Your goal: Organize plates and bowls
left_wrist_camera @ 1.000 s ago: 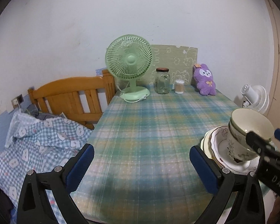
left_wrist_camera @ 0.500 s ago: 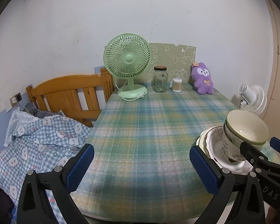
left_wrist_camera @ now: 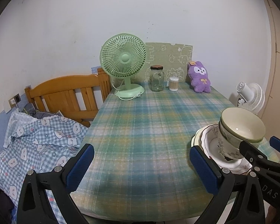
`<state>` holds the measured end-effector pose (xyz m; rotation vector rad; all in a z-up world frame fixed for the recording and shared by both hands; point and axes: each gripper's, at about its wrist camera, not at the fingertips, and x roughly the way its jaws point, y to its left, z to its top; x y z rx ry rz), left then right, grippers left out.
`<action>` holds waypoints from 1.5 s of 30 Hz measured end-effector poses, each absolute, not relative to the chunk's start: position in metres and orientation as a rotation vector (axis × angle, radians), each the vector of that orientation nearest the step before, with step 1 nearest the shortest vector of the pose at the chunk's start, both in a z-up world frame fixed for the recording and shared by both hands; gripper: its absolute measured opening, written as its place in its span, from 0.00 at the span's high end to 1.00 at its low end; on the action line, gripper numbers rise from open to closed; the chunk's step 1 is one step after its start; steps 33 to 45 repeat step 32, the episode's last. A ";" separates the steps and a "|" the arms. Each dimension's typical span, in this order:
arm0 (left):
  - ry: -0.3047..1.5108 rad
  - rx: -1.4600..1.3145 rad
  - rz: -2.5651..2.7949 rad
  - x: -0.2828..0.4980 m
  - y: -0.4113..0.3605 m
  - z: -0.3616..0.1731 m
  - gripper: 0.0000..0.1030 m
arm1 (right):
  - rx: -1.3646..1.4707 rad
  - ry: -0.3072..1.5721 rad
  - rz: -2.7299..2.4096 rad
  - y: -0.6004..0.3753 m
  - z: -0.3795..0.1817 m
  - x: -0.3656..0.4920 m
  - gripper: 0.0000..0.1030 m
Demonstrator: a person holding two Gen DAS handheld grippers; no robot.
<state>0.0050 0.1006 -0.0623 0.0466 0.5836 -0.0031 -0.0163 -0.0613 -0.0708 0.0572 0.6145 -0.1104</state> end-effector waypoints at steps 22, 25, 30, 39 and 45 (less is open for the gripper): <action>0.584 0.036 0.008 0.003 0.103 -0.060 0.00 | 0.051 0.614 -0.101 -0.060 -0.068 -0.016 0.11; 0.585 0.036 0.008 0.004 0.103 -0.060 0.00 | 0.052 0.614 -0.103 -0.059 -0.068 -0.015 0.11; 0.585 0.035 0.008 0.004 0.103 -0.060 0.00 | 0.050 0.614 -0.104 -0.059 -0.068 -0.015 0.11; 0.585 0.035 0.006 0.005 0.102 -0.060 0.00 | 0.050 0.615 -0.106 -0.059 -0.068 -0.015 0.11; 0.585 0.035 0.006 0.005 0.102 -0.060 0.00 | 0.050 0.615 -0.106 -0.059 -0.068 -0.015 0.11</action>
